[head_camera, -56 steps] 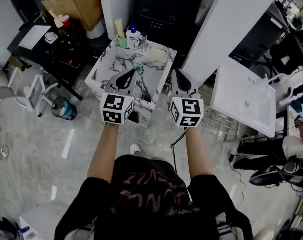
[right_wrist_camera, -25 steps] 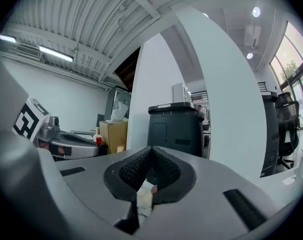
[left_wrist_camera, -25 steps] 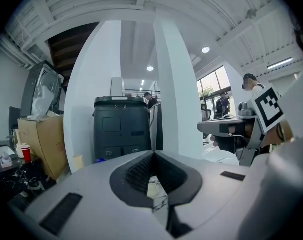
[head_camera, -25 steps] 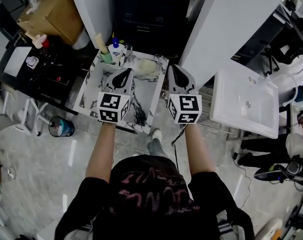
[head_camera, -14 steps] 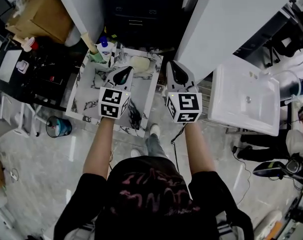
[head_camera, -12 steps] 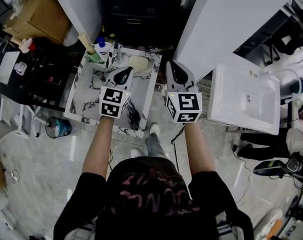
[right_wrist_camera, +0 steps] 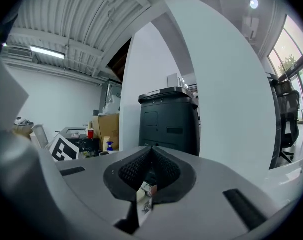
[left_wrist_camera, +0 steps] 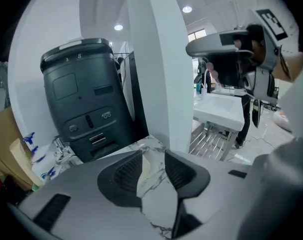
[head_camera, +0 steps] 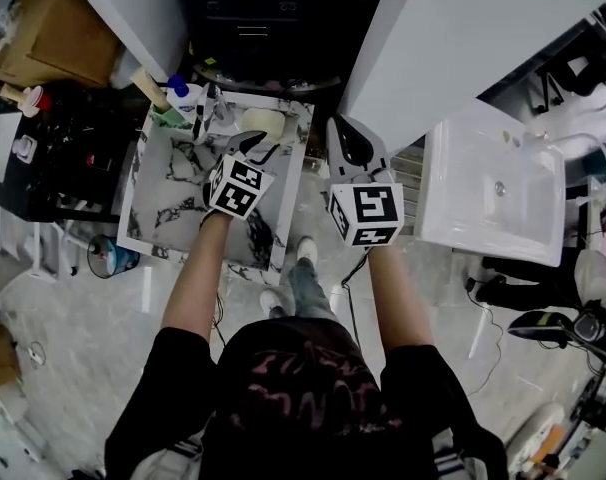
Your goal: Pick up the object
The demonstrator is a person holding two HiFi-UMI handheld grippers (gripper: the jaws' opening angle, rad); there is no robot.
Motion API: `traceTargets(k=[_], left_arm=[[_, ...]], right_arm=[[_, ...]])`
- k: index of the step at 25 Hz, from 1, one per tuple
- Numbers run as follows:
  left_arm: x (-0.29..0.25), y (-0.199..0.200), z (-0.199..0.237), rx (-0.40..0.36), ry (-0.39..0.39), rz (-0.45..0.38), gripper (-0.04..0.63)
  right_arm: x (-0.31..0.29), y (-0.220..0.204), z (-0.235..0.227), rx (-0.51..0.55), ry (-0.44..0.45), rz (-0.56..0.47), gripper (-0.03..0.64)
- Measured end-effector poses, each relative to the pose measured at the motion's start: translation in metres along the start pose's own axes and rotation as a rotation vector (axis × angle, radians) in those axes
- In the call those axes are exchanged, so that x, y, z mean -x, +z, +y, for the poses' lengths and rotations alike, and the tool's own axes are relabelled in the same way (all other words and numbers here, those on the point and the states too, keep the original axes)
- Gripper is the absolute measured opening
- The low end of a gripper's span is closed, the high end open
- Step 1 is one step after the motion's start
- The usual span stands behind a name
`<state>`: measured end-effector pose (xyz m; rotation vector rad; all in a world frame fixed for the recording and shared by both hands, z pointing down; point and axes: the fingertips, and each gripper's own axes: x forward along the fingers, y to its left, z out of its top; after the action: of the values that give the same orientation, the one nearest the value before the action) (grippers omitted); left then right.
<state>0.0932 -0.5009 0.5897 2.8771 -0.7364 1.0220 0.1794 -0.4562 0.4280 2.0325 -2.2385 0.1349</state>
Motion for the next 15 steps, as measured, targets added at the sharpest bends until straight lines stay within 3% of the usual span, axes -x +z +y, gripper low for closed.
traceTargets(k=[7, 15], left_arm=[[-0.059, -0.027, 0.005, -0.065, -0.076, 0.154, 0.176], [-0.095, -0.051, 0.009, -0.061, -0.142, 0.267, 0.168]], right_arm=[[-0.018, -0.019, -0.019, -0.011, 0.001, 0.037, 0.015], [-0.035, -0.038, -0.038, -0.022, -0.004, 0.071, 0.015]])
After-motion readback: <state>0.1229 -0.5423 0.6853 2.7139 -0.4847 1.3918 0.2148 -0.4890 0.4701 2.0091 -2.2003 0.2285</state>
